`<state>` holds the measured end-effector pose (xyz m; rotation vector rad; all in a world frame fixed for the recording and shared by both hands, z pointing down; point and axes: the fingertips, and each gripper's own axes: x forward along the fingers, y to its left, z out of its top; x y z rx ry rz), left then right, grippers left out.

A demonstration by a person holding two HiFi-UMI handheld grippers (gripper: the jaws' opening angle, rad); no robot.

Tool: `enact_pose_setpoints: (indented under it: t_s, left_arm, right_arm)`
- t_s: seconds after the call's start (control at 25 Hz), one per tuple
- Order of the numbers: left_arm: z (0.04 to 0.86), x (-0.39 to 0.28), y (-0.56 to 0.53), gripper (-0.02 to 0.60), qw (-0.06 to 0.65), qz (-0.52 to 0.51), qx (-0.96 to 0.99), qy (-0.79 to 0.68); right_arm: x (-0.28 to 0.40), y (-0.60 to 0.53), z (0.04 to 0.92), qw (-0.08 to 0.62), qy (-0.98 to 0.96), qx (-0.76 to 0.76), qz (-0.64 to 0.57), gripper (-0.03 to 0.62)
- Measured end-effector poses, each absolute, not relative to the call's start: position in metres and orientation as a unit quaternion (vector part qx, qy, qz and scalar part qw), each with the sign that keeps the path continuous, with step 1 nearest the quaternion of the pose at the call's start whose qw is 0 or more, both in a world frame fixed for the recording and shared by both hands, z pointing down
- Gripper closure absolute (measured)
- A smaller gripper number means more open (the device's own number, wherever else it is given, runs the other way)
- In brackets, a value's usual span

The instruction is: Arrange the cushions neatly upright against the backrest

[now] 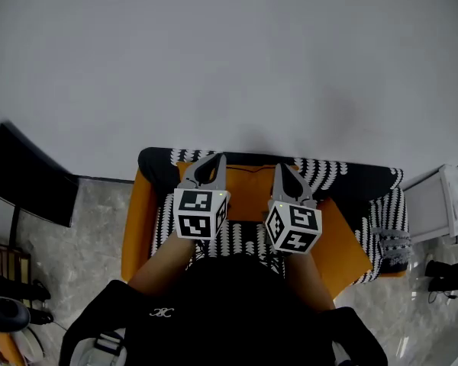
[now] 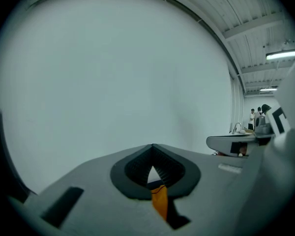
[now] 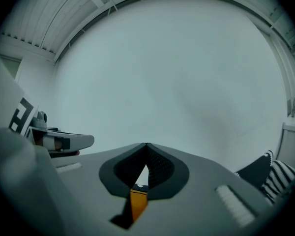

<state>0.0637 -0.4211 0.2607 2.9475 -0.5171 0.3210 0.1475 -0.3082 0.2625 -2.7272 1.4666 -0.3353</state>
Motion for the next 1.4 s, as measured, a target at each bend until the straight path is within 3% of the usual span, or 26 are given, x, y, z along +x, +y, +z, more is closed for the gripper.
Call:
enact_pose_setpoints:
  t_s: [0.64, 1.2, 1.4]
  left_arm:
    - [0.284, 0.062, -0.399, 0.574, 0.075, 0.142, 0.986, -0.052]
    - [0.331, 0.070, -0.288, 0.574, 0.090, 0.192, 0.966, 0.149]
    - [0.339, 0.080, -0.245, 0.574, 0.081, 0.206, 0.955, 0.200]
  right_arm:
    - [0.122, -0.277, 0.280, 0.004, 0.385, -0.913, -0.137, 0.586]
    - [0.075, -0.152, 0.312, -0.011, 0.190, -0.965, -0.178, 0.586]
    - [0.069, -0.101, 0.316, 0.012, 0.136, -0.972, -0.189, 0.586]
